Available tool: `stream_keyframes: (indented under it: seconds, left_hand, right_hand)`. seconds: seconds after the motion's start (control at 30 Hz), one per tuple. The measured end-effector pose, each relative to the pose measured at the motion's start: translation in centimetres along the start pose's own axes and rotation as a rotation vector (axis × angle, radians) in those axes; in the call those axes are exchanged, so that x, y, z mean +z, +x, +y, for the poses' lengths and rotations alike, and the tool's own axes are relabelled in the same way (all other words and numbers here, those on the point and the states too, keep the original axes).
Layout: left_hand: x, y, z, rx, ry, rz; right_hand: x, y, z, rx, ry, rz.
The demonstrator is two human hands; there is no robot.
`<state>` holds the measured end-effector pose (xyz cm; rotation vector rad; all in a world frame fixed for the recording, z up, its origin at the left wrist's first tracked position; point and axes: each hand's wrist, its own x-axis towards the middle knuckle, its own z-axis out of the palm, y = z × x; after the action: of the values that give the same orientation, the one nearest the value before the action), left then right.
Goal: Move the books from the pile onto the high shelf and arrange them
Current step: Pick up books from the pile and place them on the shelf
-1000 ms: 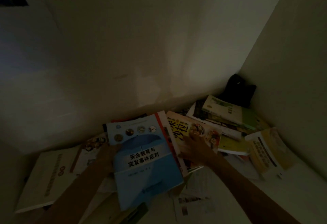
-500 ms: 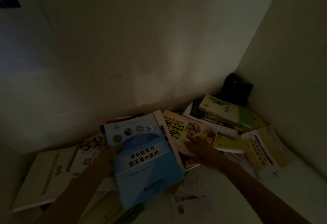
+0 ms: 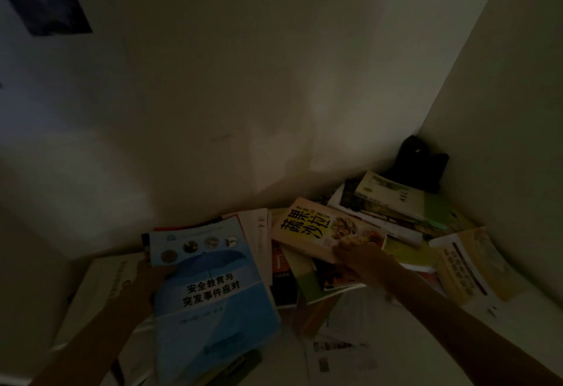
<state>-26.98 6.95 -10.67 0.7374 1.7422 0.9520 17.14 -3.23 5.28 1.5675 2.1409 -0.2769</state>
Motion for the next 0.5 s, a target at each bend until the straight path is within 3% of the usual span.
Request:
stream_keyframes:
  seconds: [0.1, 0.2, 0.3, 0.43, 0.5]
  left_hand:
    - [0.4, -7.1, 4.8, -0.049, -0.061, -0.001]
    - [1.6, -10.8, 6.5, -0.046, -0.089, -0.107]
    - [1.2, -10.3, 6.7, -0.063, -0.145, -0.164]
    - [1.4, -10.4, 7.0, -0.070, -0.160, -0.204]
    - [1.6, -10.1, 7.0, -0.051, -0.188, -0.229]
  right_hand:
    - [-1.2, -0.3, -1.5, 0.007, -0.055, 0.087]
    - [-2.1, -0.5, -4.0, 0.066, -0.093, 0.127]
    - [-3.7, -1.9, -5.1, 0.108, 0.009, 0.183]
    - [-6.6, -4.2, -1.6, 0.257, 0.011, 0.291]
    - [-8.0, -5.0, -1.0, 0.327, 0.015, 0.426]
